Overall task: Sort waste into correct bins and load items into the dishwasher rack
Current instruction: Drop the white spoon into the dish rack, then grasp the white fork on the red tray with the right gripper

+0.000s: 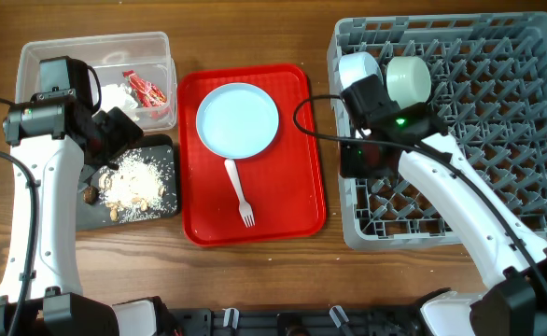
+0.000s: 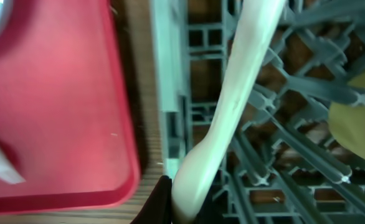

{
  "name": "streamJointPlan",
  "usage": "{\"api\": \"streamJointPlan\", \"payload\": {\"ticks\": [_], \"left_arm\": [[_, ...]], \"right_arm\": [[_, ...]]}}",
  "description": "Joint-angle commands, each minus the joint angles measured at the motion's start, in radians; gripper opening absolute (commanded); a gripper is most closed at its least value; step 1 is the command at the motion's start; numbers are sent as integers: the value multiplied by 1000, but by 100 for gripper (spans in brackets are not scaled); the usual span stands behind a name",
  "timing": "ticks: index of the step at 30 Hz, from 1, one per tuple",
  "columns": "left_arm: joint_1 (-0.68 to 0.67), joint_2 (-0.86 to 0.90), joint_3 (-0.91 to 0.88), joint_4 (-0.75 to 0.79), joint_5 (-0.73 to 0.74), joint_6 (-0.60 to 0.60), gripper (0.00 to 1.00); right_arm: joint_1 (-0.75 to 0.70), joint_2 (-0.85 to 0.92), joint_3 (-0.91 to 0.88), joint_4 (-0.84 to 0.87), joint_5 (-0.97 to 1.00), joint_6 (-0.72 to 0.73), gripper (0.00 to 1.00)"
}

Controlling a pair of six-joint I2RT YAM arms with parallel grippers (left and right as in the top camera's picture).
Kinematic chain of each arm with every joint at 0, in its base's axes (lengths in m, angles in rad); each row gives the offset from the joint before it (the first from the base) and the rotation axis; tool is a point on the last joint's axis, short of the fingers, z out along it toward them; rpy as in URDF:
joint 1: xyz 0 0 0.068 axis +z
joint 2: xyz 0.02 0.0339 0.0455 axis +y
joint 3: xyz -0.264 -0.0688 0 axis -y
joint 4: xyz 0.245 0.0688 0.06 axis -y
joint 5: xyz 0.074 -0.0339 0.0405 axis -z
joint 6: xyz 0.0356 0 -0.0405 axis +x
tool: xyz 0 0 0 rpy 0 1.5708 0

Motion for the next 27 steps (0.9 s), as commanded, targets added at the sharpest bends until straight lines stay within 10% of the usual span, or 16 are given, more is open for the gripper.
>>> {"api": "streamJointPlan", "payload": {"ticks": [1, 4, 8, 27], "left_arm": [[3, -6, 3, 0, -10, -10, 100], [3, -6, 3, 0, -10, -10, 100], [3, -6, 3, 0, -10, -10, 100], [3, -6, 3, 0, -10, -10, 100]], "right_arm": [[-6, 10, -79, 21, 64, 1, 5], [-6, 10, -94, 21, 85, 16, 7], [-6, 9, -93, 51, 90, -2, 39], [218, 75, 119, 318, -201, -128, 45]]}}
